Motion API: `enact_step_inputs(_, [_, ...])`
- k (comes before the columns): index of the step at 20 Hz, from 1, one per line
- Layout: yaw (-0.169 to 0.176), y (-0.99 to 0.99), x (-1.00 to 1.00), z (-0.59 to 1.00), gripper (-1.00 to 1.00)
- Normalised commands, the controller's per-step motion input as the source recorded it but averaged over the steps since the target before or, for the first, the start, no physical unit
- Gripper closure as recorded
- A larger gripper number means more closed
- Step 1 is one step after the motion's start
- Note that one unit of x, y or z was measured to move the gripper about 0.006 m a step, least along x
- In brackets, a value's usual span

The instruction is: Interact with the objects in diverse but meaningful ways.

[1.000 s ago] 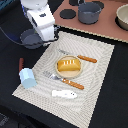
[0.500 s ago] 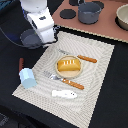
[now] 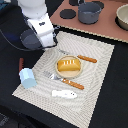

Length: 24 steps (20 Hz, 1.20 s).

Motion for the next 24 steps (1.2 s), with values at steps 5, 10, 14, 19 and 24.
enact_step_inputs(5, [0.000, 0.09, -0.17, -0.23, -1.00])
enact_step_inputs(10, [0.000, 0.09, -0.14, -0.22, 1.00])
enact_step_inputs(14, [0.000, 0.09, -0.11, -0.21, 1.00])
enact_step_inputs(19, [0.000, 0.11, -0.08, -0.19, 1.00])
enact_step_inputs(24, [0.000, 0.11, -0.04, -0.18, 1.00])
